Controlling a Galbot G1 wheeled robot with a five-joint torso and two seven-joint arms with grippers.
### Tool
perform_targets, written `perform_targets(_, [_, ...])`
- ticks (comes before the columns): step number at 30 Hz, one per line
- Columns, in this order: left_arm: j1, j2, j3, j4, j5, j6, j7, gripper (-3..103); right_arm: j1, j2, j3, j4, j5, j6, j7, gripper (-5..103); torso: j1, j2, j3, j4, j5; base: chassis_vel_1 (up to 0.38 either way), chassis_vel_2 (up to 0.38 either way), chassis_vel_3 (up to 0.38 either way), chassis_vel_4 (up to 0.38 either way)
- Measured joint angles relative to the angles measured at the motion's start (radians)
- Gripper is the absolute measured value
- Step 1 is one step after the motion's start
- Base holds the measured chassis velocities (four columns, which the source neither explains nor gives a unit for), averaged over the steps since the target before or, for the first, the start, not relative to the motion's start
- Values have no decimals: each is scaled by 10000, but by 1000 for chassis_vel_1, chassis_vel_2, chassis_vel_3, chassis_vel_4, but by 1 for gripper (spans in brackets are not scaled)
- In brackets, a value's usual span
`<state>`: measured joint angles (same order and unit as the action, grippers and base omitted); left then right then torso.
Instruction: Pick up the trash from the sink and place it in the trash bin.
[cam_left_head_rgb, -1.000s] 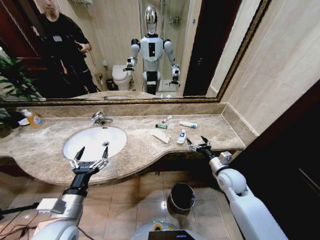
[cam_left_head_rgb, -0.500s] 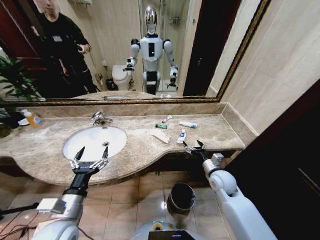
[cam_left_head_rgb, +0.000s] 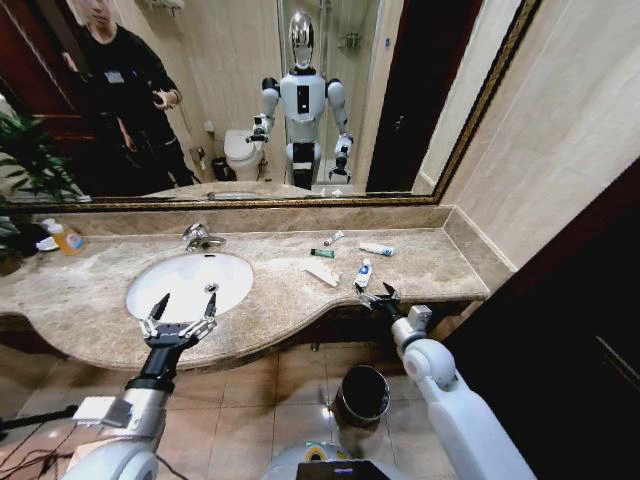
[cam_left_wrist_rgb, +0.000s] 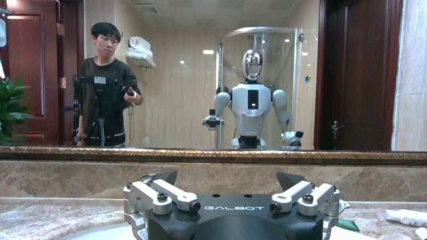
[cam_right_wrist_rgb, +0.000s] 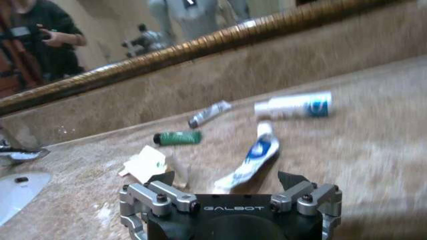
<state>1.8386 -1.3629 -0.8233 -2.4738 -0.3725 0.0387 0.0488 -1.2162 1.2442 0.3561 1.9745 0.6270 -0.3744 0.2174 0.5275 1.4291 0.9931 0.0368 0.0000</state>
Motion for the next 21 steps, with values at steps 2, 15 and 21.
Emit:
perform_targets(2, [0,0,0,0,0,0,0,100,152,201,-143,-55,238,-136,470,100,0,0,0,0,-1,0,0,0,0])
perform_targets(15, [0,0,0,0,0,0,0,100,848,701,-306,-399,1250,-261,2134,100,0,0,0,0,-1,0,0,0,0])
perform_targets(21, [0,0,0,0,0,0,0,100,831,793,-247,-419,1661,-293,2282,100,0,0,0,0,0,0,0,0,0])
